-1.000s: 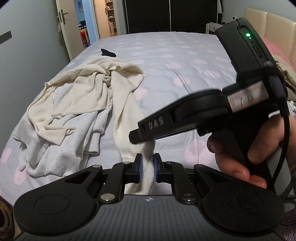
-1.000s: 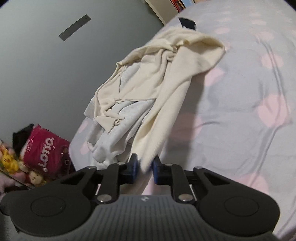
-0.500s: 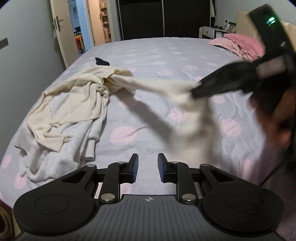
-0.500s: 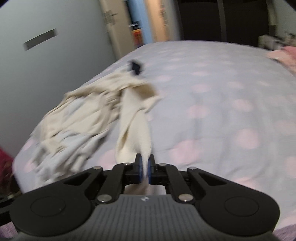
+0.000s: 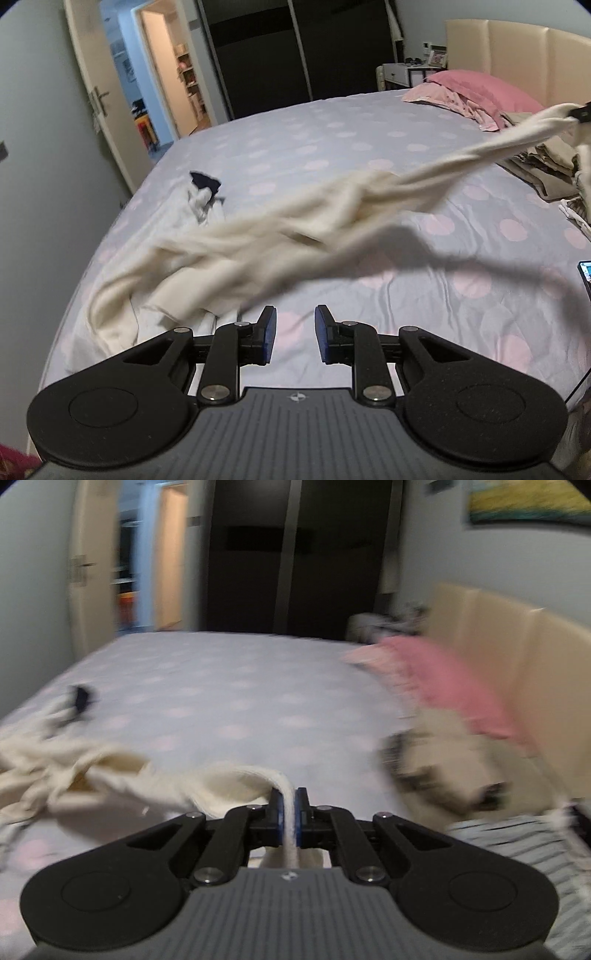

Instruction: Fold clothes

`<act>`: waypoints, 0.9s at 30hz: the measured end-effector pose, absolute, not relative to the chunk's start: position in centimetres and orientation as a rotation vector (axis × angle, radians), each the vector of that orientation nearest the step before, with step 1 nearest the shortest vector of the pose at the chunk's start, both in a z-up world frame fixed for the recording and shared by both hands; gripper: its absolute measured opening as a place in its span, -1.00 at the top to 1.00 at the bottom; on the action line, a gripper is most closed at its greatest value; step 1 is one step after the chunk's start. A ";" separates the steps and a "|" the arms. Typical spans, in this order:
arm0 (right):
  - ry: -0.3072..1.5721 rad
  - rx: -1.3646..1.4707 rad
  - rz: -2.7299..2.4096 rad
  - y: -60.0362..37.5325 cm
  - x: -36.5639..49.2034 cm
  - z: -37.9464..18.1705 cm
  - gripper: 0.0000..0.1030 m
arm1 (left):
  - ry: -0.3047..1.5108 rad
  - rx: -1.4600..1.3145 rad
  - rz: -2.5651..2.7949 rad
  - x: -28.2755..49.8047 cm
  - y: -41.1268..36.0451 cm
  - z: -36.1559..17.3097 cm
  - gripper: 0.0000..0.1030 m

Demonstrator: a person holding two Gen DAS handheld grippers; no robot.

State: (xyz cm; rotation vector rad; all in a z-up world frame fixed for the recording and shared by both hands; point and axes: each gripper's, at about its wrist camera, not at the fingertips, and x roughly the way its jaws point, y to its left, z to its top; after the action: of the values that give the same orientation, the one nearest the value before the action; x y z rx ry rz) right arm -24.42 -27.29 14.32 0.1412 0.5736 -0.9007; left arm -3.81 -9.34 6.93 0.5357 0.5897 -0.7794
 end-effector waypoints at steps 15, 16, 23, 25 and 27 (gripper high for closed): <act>0.782 0.123 -1.217 -40.3 -29.1 9.0 0.87 | 0.477 0.789 -0.888 -1.0 -17.6 2.9 0.51; 0.801 0.133 -1.214 -40.7 -28.8 8.1 0.87 | 0.476 0.798 -0.890 -0.7 -18.0 2.4 0.51; 0.866 0.197 -1.152 -43.1 -27.6 3.8 0.68 | 0.535 0.808 -0.853 2.1 -20.0 -1.5 0.51; 0.832 0.208 -1.133 -43.4 -27.6 3.4 0.66 | 0.554 0.815 -0.844 2.6 -20.5 -2.3 0.51; 0.790 0.210 -1.108 -43.4 -27.3 3.3 0.46 | 0.547 0.842 -0.844 2.8 -21.2 -3.0 0.51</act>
State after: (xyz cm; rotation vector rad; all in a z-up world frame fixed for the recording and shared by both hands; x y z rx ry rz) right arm -27.32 -43.42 3.32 0.2096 0.7899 -1.1082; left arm 2.80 -21.20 -3.01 0.8419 0.5466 -0.8436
